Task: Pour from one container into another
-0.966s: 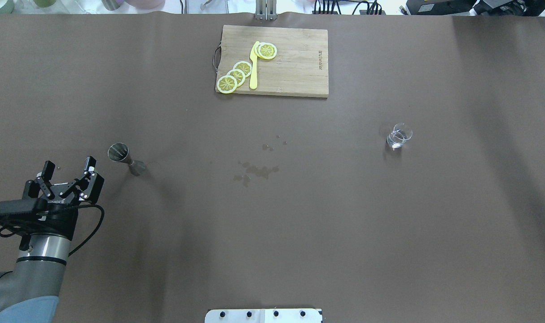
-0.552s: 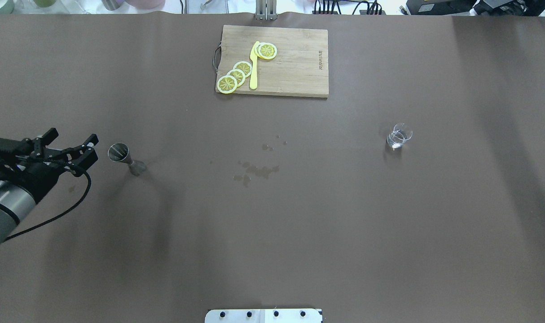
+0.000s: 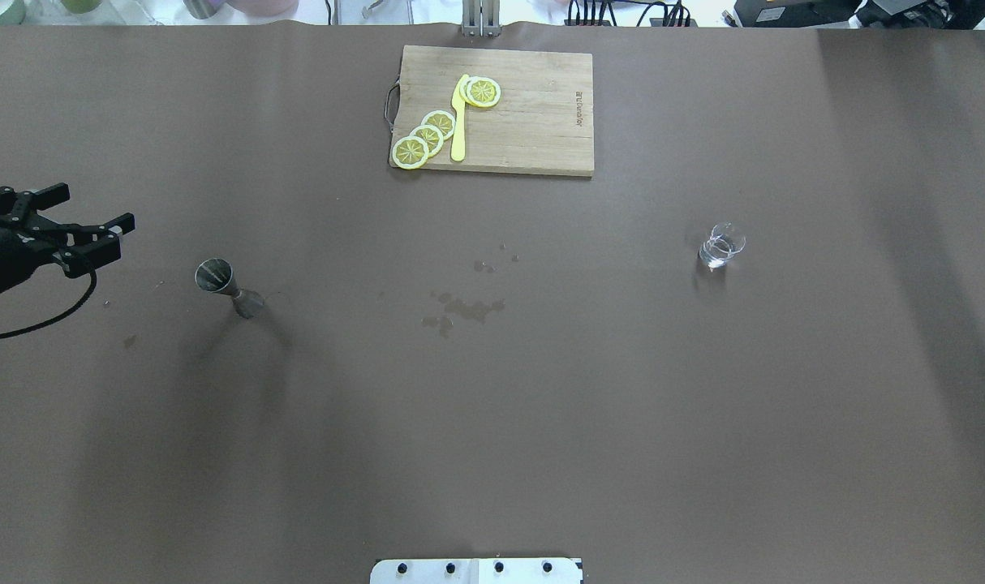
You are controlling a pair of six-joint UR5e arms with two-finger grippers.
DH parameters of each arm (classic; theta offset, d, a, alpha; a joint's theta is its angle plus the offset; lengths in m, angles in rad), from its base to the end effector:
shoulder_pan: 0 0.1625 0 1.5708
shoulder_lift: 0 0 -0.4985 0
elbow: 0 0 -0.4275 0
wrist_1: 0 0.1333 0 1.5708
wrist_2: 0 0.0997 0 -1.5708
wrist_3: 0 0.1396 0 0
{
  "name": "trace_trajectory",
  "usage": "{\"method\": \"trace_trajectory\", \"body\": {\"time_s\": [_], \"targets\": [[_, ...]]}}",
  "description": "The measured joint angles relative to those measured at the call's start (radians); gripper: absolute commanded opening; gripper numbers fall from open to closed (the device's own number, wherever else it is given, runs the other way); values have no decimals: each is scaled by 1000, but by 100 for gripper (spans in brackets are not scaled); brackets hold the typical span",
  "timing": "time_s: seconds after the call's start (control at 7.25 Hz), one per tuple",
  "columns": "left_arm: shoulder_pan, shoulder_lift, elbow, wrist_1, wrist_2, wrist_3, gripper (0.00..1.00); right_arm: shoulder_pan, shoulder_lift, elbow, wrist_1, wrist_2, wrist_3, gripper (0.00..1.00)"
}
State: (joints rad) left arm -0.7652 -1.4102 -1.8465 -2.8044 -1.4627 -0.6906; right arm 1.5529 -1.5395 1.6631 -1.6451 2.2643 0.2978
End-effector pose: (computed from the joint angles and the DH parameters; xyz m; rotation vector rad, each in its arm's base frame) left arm 0.2595 -0.4549 0.5388 1.0493 0.8495 0.0241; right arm 0.0343 -0.5454 0.7104 -0.0625 -0.6941 0.2514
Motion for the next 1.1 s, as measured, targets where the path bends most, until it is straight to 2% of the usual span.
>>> {"method": "trace_trajectory", "body": {"time_s": [0.14, 0.41, 0.69, 0.97, 1.1], "targets": [[-93, -4, 26, 31, -140, 3, 98, 1, -3, 9, 0, -1, -3, 100], [-282, -12, 77, 187, -397, 4, 98, 3, -13, 25, 1, 0, -2, 100], [-426, -24, 129, 459, -573, 10, 98, 4, -23, 34, 0, 10, -1, 100], [-513, -34, 166, 750, -743, 11, 98, 4, -27, 35, -1, 19, -2, 100], [-565, -38, 188, 852, -835, 12, 98, 4, -29, 34, -1, 22, -4, 100]]}}
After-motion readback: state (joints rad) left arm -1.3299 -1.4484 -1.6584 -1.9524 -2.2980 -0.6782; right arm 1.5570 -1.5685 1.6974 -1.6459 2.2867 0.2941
